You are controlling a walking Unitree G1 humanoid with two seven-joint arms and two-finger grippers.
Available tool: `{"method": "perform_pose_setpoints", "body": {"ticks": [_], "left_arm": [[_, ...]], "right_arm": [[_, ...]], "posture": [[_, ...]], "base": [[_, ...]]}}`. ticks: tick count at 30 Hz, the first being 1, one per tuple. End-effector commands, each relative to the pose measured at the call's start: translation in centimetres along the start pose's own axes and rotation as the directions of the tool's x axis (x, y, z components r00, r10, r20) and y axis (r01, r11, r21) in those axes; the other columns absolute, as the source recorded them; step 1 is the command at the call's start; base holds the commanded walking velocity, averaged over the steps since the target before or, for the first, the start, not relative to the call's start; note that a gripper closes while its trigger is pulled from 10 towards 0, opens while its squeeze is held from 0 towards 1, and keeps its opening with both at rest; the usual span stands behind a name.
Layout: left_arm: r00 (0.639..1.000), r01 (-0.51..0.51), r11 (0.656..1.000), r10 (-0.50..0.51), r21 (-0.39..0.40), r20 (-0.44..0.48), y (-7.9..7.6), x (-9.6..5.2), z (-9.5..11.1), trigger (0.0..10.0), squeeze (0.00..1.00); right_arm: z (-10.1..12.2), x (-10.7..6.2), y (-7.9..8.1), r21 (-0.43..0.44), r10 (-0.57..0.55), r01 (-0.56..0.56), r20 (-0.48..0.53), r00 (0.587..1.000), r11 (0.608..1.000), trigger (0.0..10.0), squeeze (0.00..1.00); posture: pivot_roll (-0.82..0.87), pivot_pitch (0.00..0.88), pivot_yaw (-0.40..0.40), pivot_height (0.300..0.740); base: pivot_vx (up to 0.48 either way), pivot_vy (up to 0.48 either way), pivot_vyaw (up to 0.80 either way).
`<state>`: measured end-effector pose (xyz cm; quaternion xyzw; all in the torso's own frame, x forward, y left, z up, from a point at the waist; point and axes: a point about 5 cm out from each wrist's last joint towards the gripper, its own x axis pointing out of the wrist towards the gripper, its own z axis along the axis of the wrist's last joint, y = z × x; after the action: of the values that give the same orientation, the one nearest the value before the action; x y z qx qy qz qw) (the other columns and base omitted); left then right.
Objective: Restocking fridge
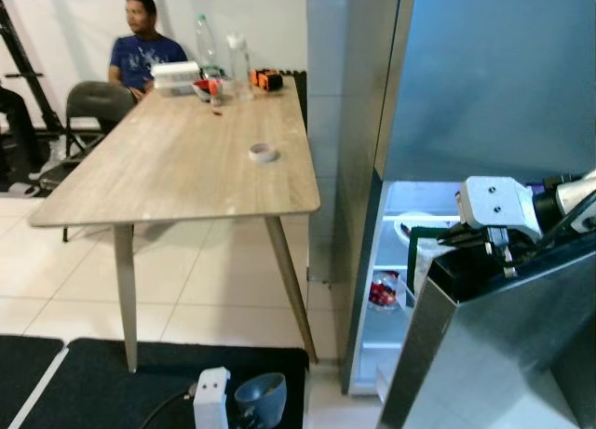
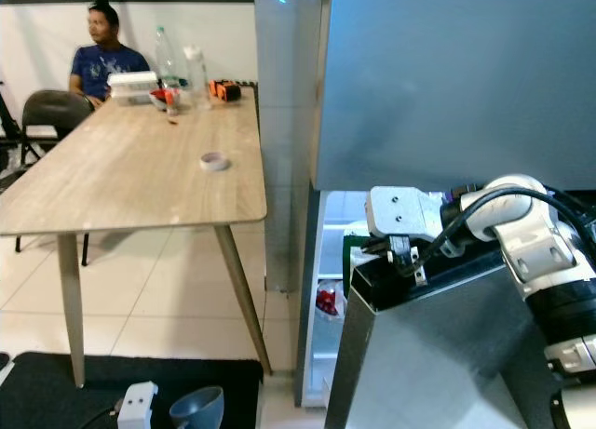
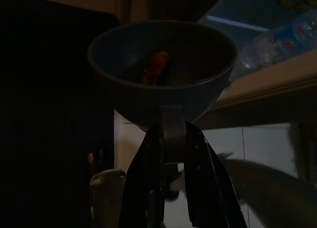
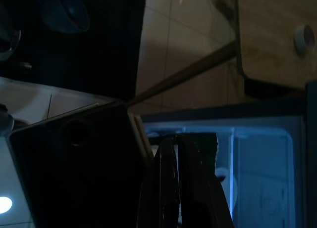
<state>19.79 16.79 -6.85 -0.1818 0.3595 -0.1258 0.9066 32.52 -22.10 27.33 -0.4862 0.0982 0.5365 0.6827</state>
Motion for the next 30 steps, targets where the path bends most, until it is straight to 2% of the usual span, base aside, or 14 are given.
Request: {"method": "perform_pose_setpoints", "body": {"ticks": [1,6,12,19,22,30], "left_arm": [[1.0,0.002,1.0,-0.002,-0.001,-0.011,-0.1,0.0,-0.2,10.0,0.0],[1.0,0.004,1.0,-0.004,-0.002,-0.011,-0.2,0.1,-0.2,10.0,0.0],[1.0,0.006,1.0,-0.006,-0.003,-0.01,-0.2,0.1,-0.2,10.0,0.0],[1.0,0.007,1.0,-0.007,-0.007,-0.009,-0.3,0.1,-0.3,10.0,0.0],[1.0,0.008,1.0,-0.008,-0.008,-0.009,-0.3,0.1,-0.3,10.0,0.0],[1.0,-0.012,1.0,0.012,0.011,-0.014,-0.2,0.1,-0.2,10.0,0.0]], "right_arm": [[0.0,0.1,0.1,0.001,0.009,-0.009,0.002,1.0,1.0,10.0,0.0],[0.1,0.1,0.1,-0.001,0.013,-0.013,0.006,1.0,1.0,10.0,0.0],[-0.7,-0.2,0.1,0.004,0.021,-0.021,-0.047,0.999,1.0,10.0,0.0],[-2.1,-1.0,0.4,0.043,0.041,-0.035,-0.154,0.987,0.998,10.0,0.0],[-3.2,-1.6,0.4,0.07,0.033,-0.017,-0.232,0.972,0.997,10.0,0.0],[-5.0,-2.8,0.5,0.12,0.02,0.022,-0.345,0.938,0.993,10.0,0.0]], "posture": [[-0.1,0.0,-0.012,0.74],[-0.1,0.0,-0.011,0.74],[-0.1,0.0,-0.011,0.74],[-0.1,0.0,-0.011,0.74],[-0.1,0.0,-0.011,0.74],[-0.11,0.0,-0.014,0.74]], "base": [[-0.277,0.0,0.0],[-0.277,0.0,0.0],[-0.274,0.0,0.0],[-0.276,0.0,0.0],[-0.276,0.0,0.0],[-0.204,0.0,0.0]]}}
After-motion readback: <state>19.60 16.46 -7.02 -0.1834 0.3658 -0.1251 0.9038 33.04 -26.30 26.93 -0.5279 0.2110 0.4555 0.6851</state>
